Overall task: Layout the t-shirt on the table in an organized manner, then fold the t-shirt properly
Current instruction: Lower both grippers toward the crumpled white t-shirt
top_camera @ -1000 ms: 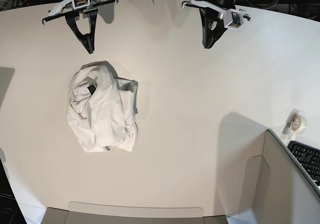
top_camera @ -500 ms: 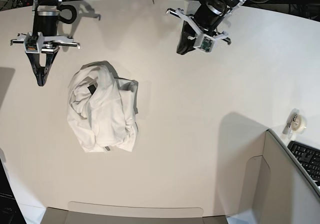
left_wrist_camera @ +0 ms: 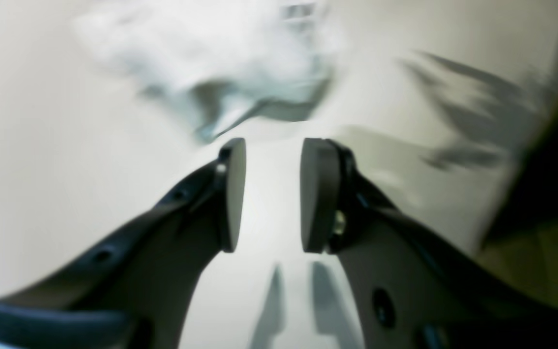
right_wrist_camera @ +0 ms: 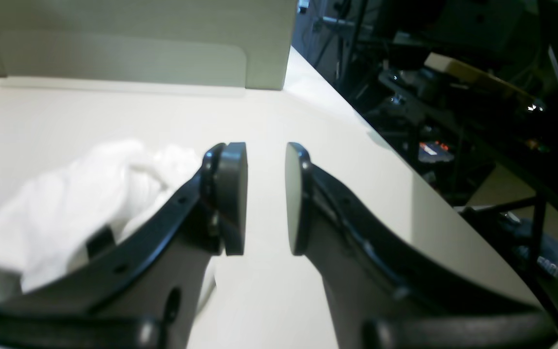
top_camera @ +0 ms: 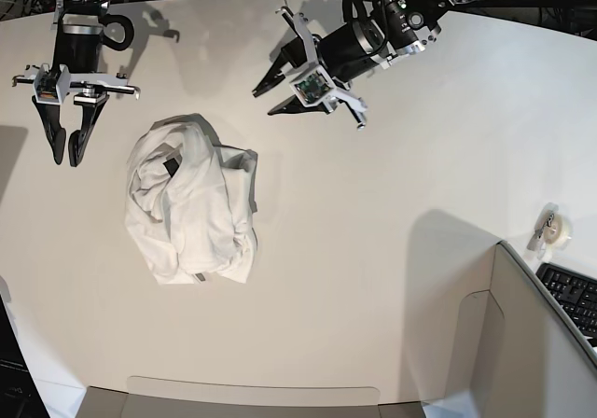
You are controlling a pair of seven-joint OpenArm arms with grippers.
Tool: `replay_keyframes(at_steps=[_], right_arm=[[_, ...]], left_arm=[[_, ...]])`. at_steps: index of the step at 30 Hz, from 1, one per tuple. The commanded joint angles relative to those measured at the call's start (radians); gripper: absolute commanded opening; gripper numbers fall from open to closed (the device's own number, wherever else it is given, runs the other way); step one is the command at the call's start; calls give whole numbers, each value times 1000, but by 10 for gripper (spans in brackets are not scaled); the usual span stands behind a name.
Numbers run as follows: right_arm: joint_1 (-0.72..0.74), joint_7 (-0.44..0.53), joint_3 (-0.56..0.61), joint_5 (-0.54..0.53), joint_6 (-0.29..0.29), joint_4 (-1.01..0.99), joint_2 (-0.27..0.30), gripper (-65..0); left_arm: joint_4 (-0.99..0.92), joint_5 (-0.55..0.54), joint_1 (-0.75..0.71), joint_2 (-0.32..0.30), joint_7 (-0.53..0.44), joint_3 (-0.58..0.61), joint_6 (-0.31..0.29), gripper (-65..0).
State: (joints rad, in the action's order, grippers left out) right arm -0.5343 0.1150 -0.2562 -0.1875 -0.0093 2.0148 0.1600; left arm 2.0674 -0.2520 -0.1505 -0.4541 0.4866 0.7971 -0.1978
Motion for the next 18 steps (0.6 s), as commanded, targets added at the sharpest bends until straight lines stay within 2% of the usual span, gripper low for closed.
replay_keyframes(at_steps=[1,3,5,8,11,13,16,18], right_arm=[[18,19,-4,-4,6,19,10,-509],[66,-45,-4,-4,4,19,13,-506],[121,-119,-2,-5,-7,16,40,-505],[208,-239,-1,-5,-57,11,57,-505],[268,-306,-1,-7,-105,7,88,-505],[314,-343,-1,-14,-166,-21,118,-505],[385,-424,-7,-134,-265,-81,152,-505],[434,-506,-19,-243,-278,-127,180,-505]], left_arm=[[19,-16,22,4,14,2,-19,-437],[14,-40,58,33,63,2,-67,-428],[14,-45,82,51,88,0,-84,-427],[14,-42,101,84,99,-6,-82,-427],[5,-39,102,94,100,-8,-81,-427],[-8,-39,118,97,100,-8,-81,-427],[-14,-39,118,99,100,-8,-81,-427],[-15,-39,118,99,100,-8,-81,-427]])
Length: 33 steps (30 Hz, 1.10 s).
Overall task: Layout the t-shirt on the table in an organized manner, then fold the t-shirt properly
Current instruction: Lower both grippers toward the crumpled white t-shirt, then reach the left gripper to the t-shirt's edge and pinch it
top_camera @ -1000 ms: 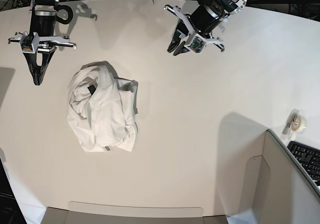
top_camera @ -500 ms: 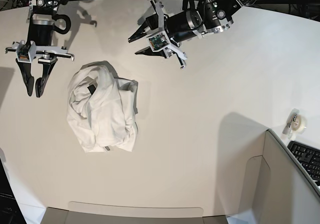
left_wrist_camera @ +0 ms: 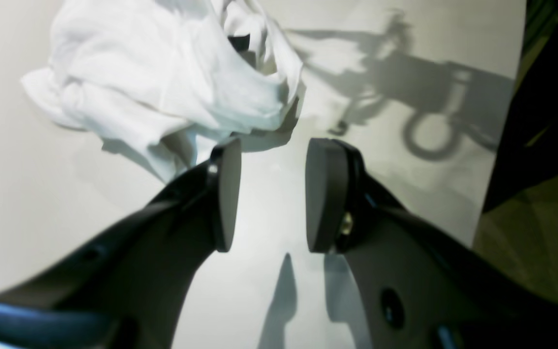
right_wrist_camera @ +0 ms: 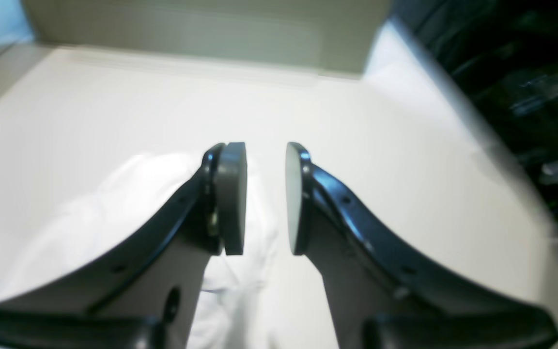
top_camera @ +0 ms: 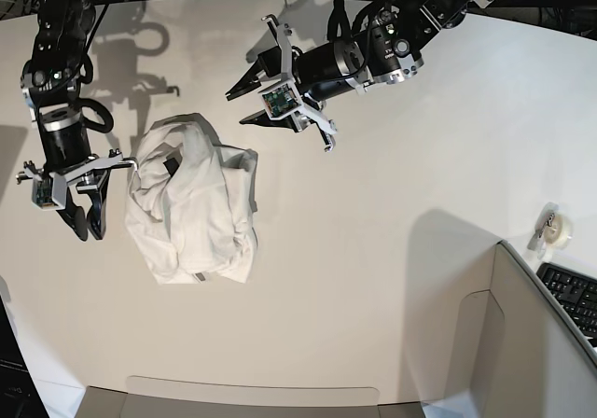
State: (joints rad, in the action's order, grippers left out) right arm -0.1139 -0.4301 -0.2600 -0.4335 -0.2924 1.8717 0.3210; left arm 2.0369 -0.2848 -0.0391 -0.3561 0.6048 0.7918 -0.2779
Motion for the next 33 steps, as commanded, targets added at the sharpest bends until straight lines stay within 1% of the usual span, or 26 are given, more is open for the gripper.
replay_keyframes(at_steps=[1,4,5,6,10,11,14,17,19,20,21,23,24,26,27,29,31,33], right_arm=[[33,3,-32,-43,5,-8,25,-505],[105,-117,-86,-159,8,-76,33,-505],[125,-143,-97,-176,9,-94,33,-507],[145,-161,-97,-184,23,-111,33,-508],[210,-169,-61,-184,161,-142,33,-509],[227,-169,-49,-189,180,-156,28,-509],[279,-174,1,-195,189,-197,14,-509],[305,-177,43,-238,197,-241,-27,-509],[310,-178,89,-219,200,-252,-35,-509],[313,-178,121,-199,212,-248,-36,-509],[313,-178,153,-173,235,-245,-43,-509],[313,-178,207,-115,301,-218,-62,-509],[313,-178,215,-101,322,-214,-72,-509],[308,-180,215,-95,345,-217,-82,-509],[306,-195,212,-95,348,-217,-82,-509],[310,-257,212,-95,353,-218,-84,-509],[311,-301,213,-94,373,-220,-85,-509],[308,-310,218,-92,388,-220,-85,-509]], left_arm=[[15,-6,6,-1,-18,-2,-1,-427],[15,-4,5,-1,-18,-2,1,-427],[14,-4,5,-1,-18,-2,1,-427],[8,-4,5,-1,-18,-2,1,-427],[-31,-4,3,21,-18,-2,1,-427],[-41,-4,3,21,-18,-2,1,-427],[-61,-4,3,27,-18,5,2,-427],[-61,-4,-18,29,-23,-2,2,-427],[-61,-4,-25,29,-26,-2,2,-427],[-61,-4,-28,29,-26,-2,2,-427],[-63,-4,-28,29,-26,-2,13,-427],[-63,-4,-28,24,-26,1,61,-427],[-63,-4,-28,22,-26,2,81,-427],[-63,-4,-28,21,-26,5,104,-426],[-63,-4,-28,21,-26,7,104,-426],[-63,-4,-28,21,-26,7,104,-426],[-63,-4,-34,21,-26,7,104,-426],[-63,-4,-45,21,-27,7,104,-426]])
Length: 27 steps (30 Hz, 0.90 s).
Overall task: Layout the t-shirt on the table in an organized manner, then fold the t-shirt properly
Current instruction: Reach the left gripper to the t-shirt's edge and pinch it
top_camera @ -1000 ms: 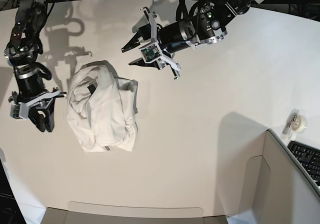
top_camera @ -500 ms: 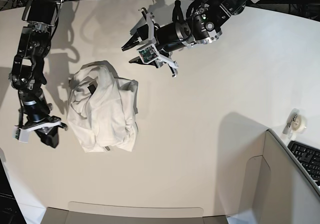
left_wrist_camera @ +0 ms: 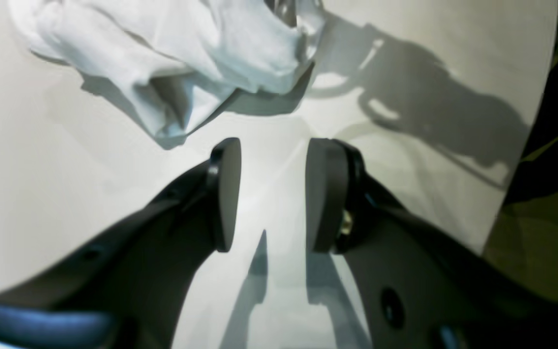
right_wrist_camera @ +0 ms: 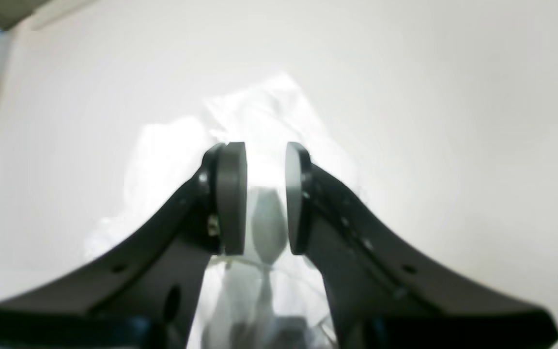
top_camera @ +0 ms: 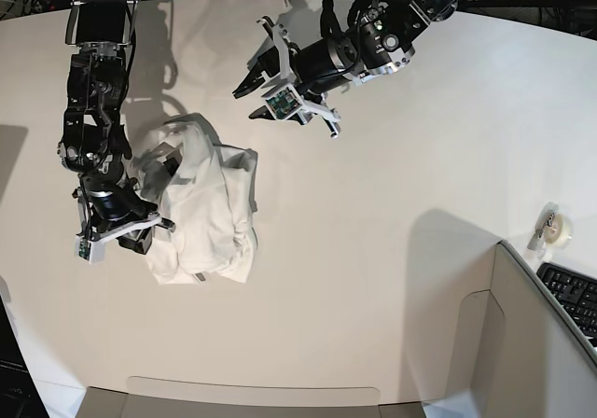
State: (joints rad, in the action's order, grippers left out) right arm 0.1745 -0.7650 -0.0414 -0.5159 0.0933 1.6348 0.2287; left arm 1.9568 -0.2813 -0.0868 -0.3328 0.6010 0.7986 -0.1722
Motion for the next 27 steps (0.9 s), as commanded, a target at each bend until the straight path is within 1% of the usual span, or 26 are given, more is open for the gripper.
replay_keyframes(at_steps=[1,3,6,7,10,11,16,21,23,25,27], right_arm=[[20,23,-1,-10,10,9,7,-509],[23,22,-1,-13,21,-21,1,-509],[24,16,1,-13,21,-51,-5,-509],[26,-11,1,-13,21,-52,-7,-509],[46,-123,-8,-10,20,-54,-39,-509],[47,-141,-8,-10,20,-54,-45,-509],[47,-146,-8,-8,20,-43,-51,-509],[38,-147,-8,-7,20,15,-45,-509],[9,-149,-28,-7,20,80,-28,-509],[-43,-147,-82,-7,20,141,-24,-509],[-76,-147,-125,-7,20,170,-19,-509]], left_arm=[[17,-8,2,-2,-23,0,-2,-426],[17,-8,0,-2,-23,0,-2,-426],[17,-8,-1,-2,-23,0,-2,-426],[17,-8,-1,-2,-23,0,-2,-426],[17,-8,-3,-2,-23,0,-2,-426],[17,-8,-3,-2,-23,0,-2,-426],[17,-8,-21,-2,-25,-6,-2,-426],[26,-8,-21,-2,-28,-15,-2,-426],[62,-8,-21,-1,-28,-75,-2,-426],[94,-14,-23,4,-26,-147,-2,-426],[100,-16,-17,4,-25,-180,-2,-426]])
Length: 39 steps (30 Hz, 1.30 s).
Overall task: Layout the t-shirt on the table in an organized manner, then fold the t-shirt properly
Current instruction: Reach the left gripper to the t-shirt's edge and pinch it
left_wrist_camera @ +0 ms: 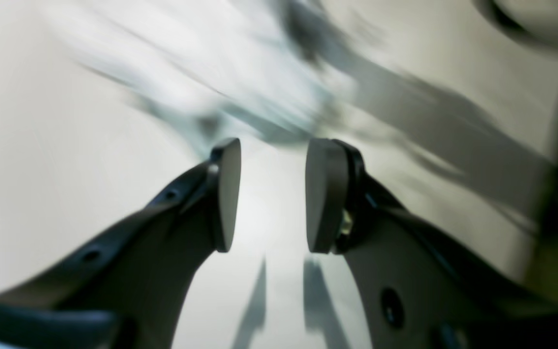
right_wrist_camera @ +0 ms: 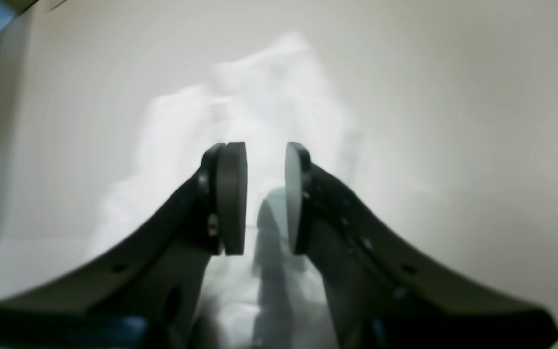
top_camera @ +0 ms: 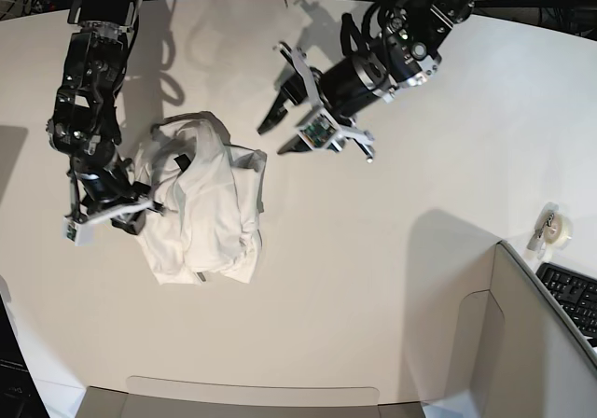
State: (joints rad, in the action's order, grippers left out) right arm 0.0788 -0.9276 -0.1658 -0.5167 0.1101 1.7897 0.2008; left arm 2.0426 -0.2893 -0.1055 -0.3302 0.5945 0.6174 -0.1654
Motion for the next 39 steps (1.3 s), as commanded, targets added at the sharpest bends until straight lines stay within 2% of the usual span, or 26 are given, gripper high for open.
replay_keyframes(at_steps=[1,7,11,14,17,19,21,26,28,34,39], right_arm=[[0,15,-19,-6,3,29,10,-509],[-184,14,-133,-10,3,172,32,-510],[-308,14,-165,-10,-2,246,32,-510],[-374,15,-165,-10,-5,250,32,-511],[-419,18,-165,-10,-6,252,32,-556],[-434,18,-165,-10,-6,252,32,-607],[-437,18,-165,-10,-6,252,32,-644],[-440,18,-165,-10,-6,252,32,-650],[-440,18,-165,-10,-6,256,32,-650],[-443,15,-157,-10,-6,258,32,-650],[-466,15,-157,-10,-6,259,32,-650]], left_arm=[[13,-8,5,-2,-17,-8,-9,-426],[2,-21,80,3,-8,-61,-9,-426],[-104,-232,194,4,-8,-70,-9,-426],[-245,-393,300,52,-6,-72,-9,-426],[-357,-511,373,93,-3,-90,-9,-426],[-394,-566,422,104,45,-90,-9,-426],[-399,-569,453,108,95,-90,-9,-426],[-412,-569,458,161,117,-80,-7,-426],[-452,-569,467,202,141,-78,-7,-426],[-629,-569,614,357,324,-81,-7,-425],[-753,-571,711,440,356,-84,-7,-411]])
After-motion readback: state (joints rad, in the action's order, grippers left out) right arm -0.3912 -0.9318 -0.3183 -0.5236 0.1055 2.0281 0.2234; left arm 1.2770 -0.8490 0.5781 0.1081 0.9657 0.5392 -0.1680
